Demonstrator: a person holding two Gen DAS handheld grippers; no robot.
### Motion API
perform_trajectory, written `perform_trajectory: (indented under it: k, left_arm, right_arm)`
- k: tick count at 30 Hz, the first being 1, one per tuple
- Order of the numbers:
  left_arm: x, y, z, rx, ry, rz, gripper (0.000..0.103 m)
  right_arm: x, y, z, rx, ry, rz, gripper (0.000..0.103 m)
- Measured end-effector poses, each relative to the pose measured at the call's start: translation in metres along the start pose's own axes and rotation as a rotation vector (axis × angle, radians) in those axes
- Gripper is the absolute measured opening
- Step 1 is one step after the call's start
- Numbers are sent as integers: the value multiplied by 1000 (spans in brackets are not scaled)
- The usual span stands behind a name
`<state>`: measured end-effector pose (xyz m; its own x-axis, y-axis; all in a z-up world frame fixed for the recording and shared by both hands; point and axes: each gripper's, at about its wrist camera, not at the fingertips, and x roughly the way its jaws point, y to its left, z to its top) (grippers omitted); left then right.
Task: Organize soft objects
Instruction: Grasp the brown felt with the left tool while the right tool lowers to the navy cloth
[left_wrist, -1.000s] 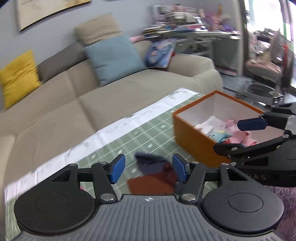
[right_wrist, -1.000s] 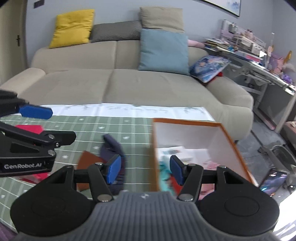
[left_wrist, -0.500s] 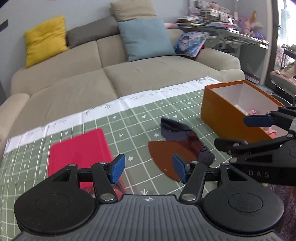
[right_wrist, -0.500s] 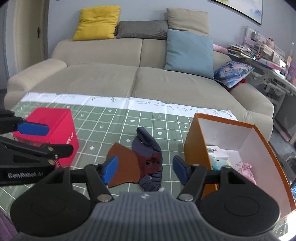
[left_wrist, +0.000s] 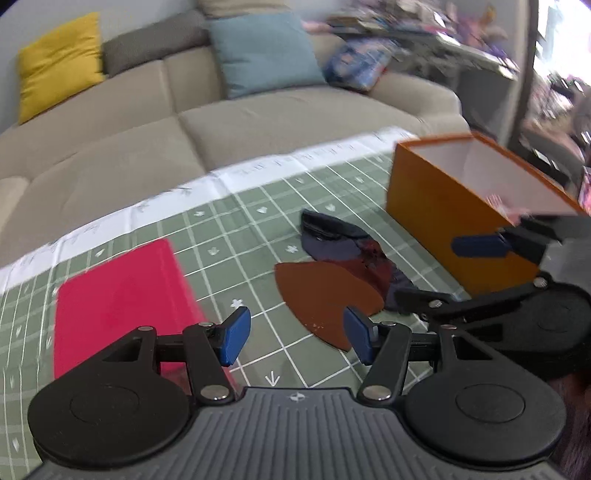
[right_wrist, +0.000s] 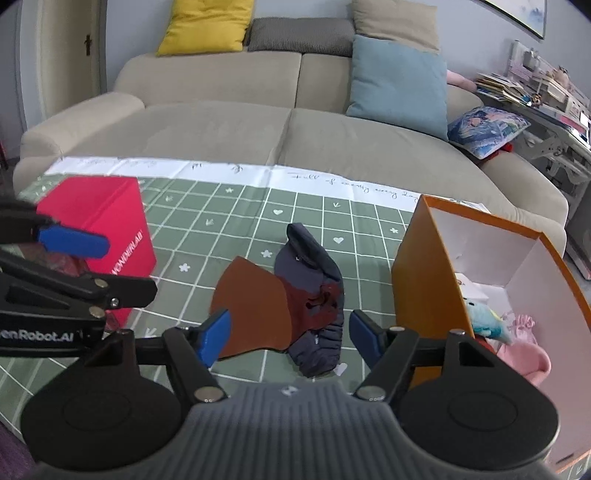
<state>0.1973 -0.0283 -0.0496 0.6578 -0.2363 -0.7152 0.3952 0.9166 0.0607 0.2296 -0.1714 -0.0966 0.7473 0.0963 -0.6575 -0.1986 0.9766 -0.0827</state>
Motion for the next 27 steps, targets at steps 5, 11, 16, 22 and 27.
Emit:
perform_trajectory:
  k: [5, 11, 16, 22, 27]
  left_arm:
    - [17, -2, 24, 158, 86, -79, 68]
    - [62, -8, 50, 240, 264, -143, 78]
    - [98, -7, 62, 90, 334, -115, 79]
    - [139, -4, 57, -77, 384, -92, 79]
    - [152, 4, 38, -251, 356, -41, 82]
  right_arm:
    - [17, -12, 11, -21, 89, 47, 57]
    - [46, -21, 14, -37, 133, 26, 53]
    - [72, -30, 8, 19, 145, 10, 38]
    - [89, -37, 1, 62, 126, -3, 37]
    - [98, -35, -4, 63, 96, -2, 37]
